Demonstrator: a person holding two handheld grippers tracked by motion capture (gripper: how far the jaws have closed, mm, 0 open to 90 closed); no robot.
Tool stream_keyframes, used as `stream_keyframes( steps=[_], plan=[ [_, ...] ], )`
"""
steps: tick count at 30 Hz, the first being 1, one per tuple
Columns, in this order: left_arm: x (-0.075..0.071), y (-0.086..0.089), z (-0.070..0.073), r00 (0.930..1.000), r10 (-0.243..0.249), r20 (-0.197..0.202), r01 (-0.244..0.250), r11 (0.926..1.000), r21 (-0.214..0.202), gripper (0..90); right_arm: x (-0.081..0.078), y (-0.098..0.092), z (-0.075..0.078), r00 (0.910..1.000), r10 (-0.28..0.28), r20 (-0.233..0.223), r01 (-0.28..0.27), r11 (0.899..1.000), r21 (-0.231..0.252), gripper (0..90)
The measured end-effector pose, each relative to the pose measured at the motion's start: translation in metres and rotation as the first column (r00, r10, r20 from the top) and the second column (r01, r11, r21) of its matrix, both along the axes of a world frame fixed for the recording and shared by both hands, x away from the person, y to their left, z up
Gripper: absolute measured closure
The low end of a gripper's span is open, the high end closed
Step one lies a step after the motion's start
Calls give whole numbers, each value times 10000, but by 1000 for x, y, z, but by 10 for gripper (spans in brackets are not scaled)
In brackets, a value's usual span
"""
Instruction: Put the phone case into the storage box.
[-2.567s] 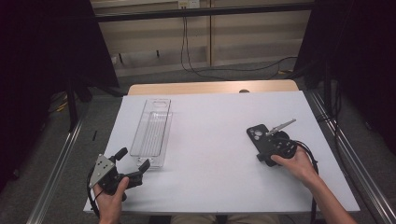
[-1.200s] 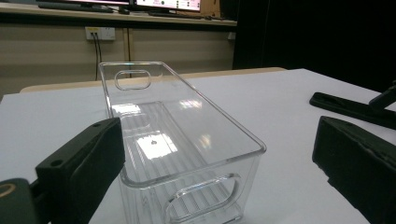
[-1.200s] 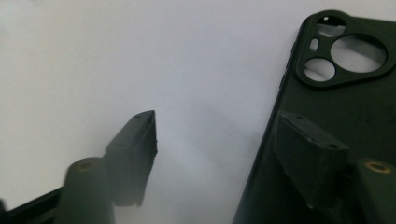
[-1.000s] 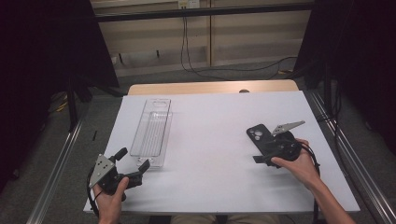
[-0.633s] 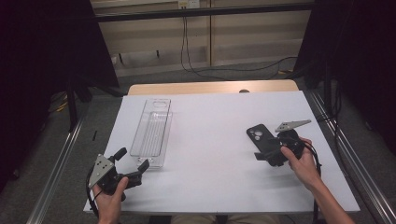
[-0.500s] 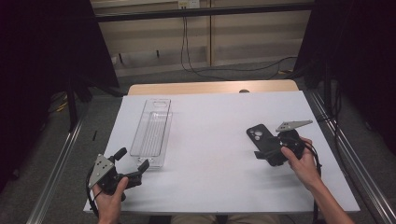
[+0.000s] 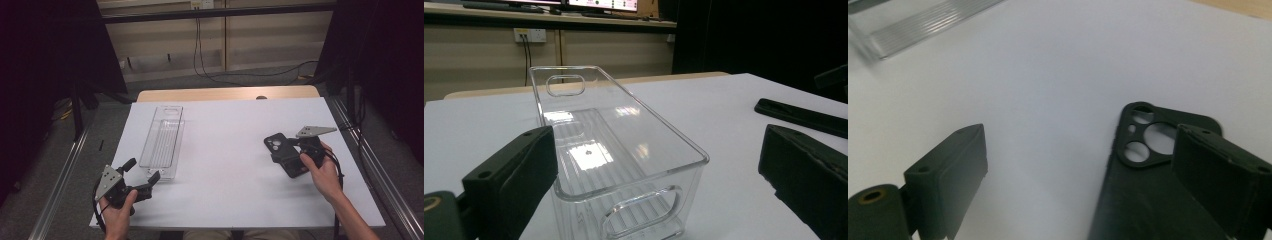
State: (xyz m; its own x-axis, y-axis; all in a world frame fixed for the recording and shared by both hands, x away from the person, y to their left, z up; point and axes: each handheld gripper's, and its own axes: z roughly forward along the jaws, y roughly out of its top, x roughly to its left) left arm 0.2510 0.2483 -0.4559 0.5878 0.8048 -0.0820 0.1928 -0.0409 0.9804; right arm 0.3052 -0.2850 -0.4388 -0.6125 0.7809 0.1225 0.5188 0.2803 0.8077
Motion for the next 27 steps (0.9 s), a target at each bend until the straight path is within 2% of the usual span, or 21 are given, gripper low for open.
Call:
stream_keyframes(
  steps=[4,6,10,12,15,16,18,21,24,27],
  plan=[
    [-1,0,0,10000,29,11,-29,10000,-24,29,4,-3,0,9992,-403,71,404,9990,-174,57],
    [0,0,0,10000,-11,7,11,10000,-18,29,6,-5,1,9973,-720,-145,717,9972,-234,47],
    [0,-1,0,10000,58,-28,-58,10000,-23,29,11,-9,6,9963,-797,-331,786,9964,-320,31],
    [0,-1,0,10000,77,-29,-77,10000,-13,29,14,-12,8,9967,-688,-425,681,9975,-166,22],
    [0,-1,0,10000,37,-41,-37,10000,-3,30,19,-13,8,9942,-631,-875,590,9971,-486,31],
    [0,-1,0,10000,61,-53,-61,10000,12,30,21,-13,8,9936,-556,-982,513,9976,-463,28],
    [0,-1,0,10000,34,-32,-34,10000,-14,30,25,-15,8,9905,-634,-1222,577,9971,-500,31],
    [0,-1,0,10000,70,-40,-70,10000,16,30,30,-18,7,9825,-855,-1657,724,9939,-835,40],
    [0,-1,0,10000,43,-39,-43,10000,2,30,36,-21,4,9734,-803,-2148,570,9920,-1123,61],
    [0,-1,-1,10000,52,2,-52,10000,-15,29,42,-22,1,9676,-804,-2394,496,9900,-1321,61]
  ],
)
